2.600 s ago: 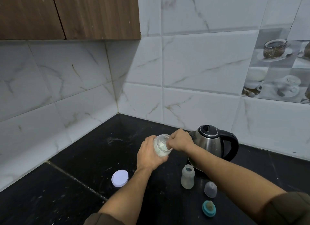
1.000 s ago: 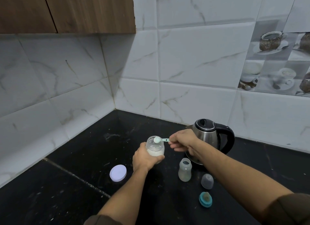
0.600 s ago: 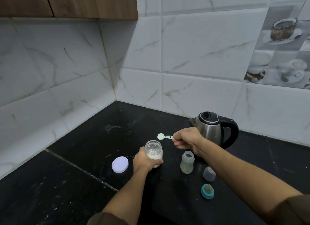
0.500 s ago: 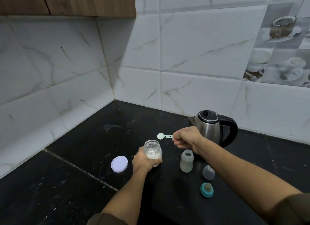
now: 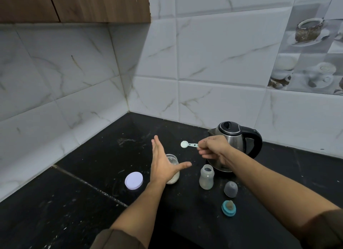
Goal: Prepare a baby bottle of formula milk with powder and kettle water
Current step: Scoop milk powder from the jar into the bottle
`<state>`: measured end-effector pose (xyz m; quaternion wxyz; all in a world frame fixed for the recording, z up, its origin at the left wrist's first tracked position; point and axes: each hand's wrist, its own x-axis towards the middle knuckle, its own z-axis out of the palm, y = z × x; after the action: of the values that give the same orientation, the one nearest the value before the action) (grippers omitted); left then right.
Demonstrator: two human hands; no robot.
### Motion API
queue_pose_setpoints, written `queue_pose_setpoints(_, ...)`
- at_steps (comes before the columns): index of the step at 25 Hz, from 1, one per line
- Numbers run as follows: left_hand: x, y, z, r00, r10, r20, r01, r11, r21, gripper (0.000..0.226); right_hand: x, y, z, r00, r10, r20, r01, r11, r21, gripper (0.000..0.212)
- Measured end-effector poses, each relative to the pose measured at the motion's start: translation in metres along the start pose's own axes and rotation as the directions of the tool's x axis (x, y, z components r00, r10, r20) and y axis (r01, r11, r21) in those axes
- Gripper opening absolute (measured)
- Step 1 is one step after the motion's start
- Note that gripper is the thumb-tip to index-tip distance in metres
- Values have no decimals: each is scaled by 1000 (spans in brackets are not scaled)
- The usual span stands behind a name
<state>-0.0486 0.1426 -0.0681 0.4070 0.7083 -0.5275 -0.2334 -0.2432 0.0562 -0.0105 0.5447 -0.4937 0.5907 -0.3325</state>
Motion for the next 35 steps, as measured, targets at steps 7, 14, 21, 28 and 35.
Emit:
queue_pose_setpoints(7,-8,41,33,990,125,69,-125,992,-6,172,-2,-1,-34,997,-9,-82,8,1000,-2,13)
queue_pose_setpoints(14,-11,30,69,989,35,145,-34,999,-13,157,-13,16,-68,991,3,-135,0,1000,24,10)
queue_pose_setpoints(21,-20,8,98,947,-93,308,57,991,124,118,-18,40,-79,989,30,-146,-28,1000,12,13)
queue_pose_setpoints(28,-17,12,118,950,-154,270,111,980,167,57,-17,53,-84,988,33,-152,-40,998,-44,15)
queue_pose_setpoints(35,3,39,104,984,-83,160,58,987,153,43,-6,40,-80,985,-72,-158,59,995,-85,17)
